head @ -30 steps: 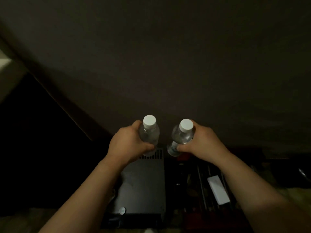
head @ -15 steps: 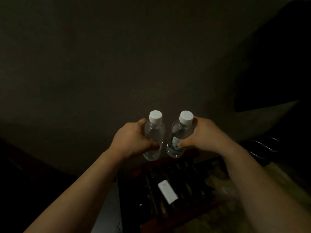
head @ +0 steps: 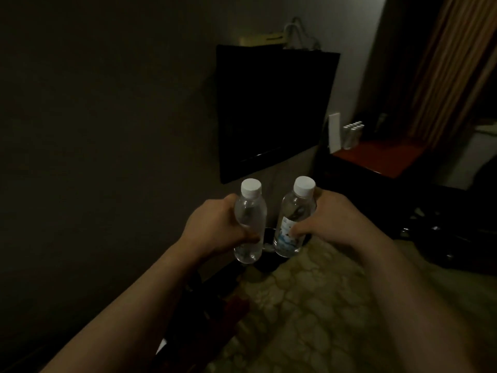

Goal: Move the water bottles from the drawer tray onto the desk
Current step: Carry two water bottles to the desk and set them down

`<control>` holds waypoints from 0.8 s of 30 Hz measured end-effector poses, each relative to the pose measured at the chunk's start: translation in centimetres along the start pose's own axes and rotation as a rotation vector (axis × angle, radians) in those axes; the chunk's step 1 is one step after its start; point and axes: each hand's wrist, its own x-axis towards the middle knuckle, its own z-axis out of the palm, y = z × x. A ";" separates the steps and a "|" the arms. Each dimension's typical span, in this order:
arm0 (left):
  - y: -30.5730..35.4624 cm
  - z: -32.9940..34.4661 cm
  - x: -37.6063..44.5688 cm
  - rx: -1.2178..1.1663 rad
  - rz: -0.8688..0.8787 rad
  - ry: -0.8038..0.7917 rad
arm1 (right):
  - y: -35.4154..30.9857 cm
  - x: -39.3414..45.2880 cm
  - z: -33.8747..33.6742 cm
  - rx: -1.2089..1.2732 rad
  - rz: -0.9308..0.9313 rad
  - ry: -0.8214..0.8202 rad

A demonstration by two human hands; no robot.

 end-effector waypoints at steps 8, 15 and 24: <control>11.7 7.2 7.4 -0.041 0.173 -0.110 | 10.4 -2.2 -9.4 0.021 0.166 0.171; 17.6 12.9 15.2 -0.061 0.330 -0.238 | 17.4 0.2 -13.8 0.083 0.284 0.275; 22.4 20.0 30.8 -0.137 0.461 -0.291 | 25.8 9.8 -19.8 0.089 0.357 0.368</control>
